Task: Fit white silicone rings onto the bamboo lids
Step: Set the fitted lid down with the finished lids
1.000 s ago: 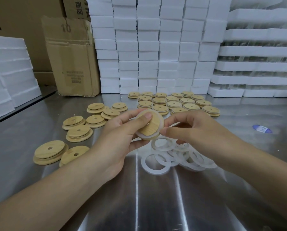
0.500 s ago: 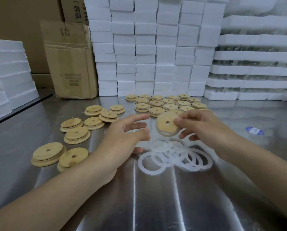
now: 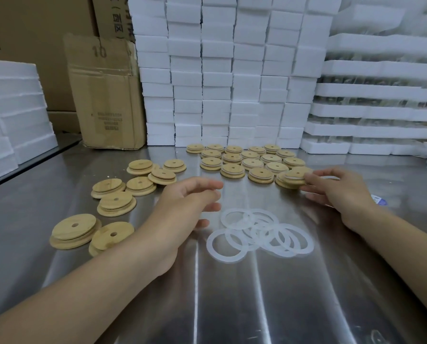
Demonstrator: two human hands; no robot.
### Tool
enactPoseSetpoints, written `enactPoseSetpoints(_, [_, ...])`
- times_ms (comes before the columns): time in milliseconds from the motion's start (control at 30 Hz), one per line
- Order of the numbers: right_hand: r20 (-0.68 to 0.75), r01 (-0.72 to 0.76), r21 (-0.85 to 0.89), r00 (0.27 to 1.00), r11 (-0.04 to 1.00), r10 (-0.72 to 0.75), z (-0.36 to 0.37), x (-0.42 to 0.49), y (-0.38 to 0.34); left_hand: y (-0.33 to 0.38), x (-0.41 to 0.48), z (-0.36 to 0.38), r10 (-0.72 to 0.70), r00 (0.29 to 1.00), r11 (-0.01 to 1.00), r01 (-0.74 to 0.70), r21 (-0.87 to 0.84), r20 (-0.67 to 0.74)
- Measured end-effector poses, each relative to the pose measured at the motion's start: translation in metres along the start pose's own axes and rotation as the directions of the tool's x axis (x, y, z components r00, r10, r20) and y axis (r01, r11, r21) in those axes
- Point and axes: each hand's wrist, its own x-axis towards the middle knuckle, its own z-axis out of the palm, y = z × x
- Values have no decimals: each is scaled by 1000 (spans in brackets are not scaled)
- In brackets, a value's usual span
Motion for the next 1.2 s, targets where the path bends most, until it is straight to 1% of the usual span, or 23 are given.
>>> enactPoseSetpoints(67, [42,15,-14,999,1000,-14,-1,-1,1,0,0,0,3,1000,1000,-3,7,0])
enactPoseSetpoints(133, [60,47,-77,997,996,-42,0,-2,2,0,0,0,7,1000,1000,-7,15,1])
enactPoseSetpoints(200, [49,86,-199,996,976,-78,2,-2,2,-1,0,0,9,1000,1000,-9,23,1])
enactPoseSetpoints(267, [33,137,-333,991,933,-133,4,-3,2,-1,0,0,8,1000,1000,-8,30,-2])
enactPoseSetpoints(333, [43,221,-452,973,865,-226,5,-4,2,-1,-1,1,7,1000,999,-7,43,-2])
enactPoseSetpoints(400, [95,315,-524,945,791,-314,6,-7,0,-1,-1,1,5,1000,998,-5,56,-5])
enactPoseSetpoints(467, [176,413,-578,905,703,-387,10,-12,-2,0,-1,1,1,1000,998,-1,64,-9])
enactPoseSetpoints(533, [289,498,-629,863,597,-415,14,-16,-3,0,-2,2,0,1000,998,1,70,-12])
enactPoseSetpoints(600, [378,543,-645,838,537,-393,16,-19,-3,0,-1,2,0,1000,997,1,77,-14])
enactPoseSetpoints(633, [396,552,-651,833,522,-387,17,-19,-2,0,-1,2,-1,1000,997,2,81,-15])
enactPoseSetpoints(767, [431,573,-661,818,484,-380,17,-20,-3,-1,-1,3,-2,1000,995,4,104,-18])
enactPoseSetpoints(833, [456,597,-667,800,446,-390,20,-21,-3,-1,-1,3,-4,1000,994,7,112,-21])
enactPoseSetpoints(900, [451,597,-686,797,415,-401,21,-20,-3,0,-1,4,-7,1000,993,10,118,-24])
enactPoseSetpoints(1067, [440,564,-724,821,397,-363,23,-19,0,1,-3,4,-10,999,993,14,119,-31])
enactPoseSetpoints(1200, [411,553,-699,830,454,-378,23,-20,-1,1,-3,5,-5,1000,992,8,124,-26])
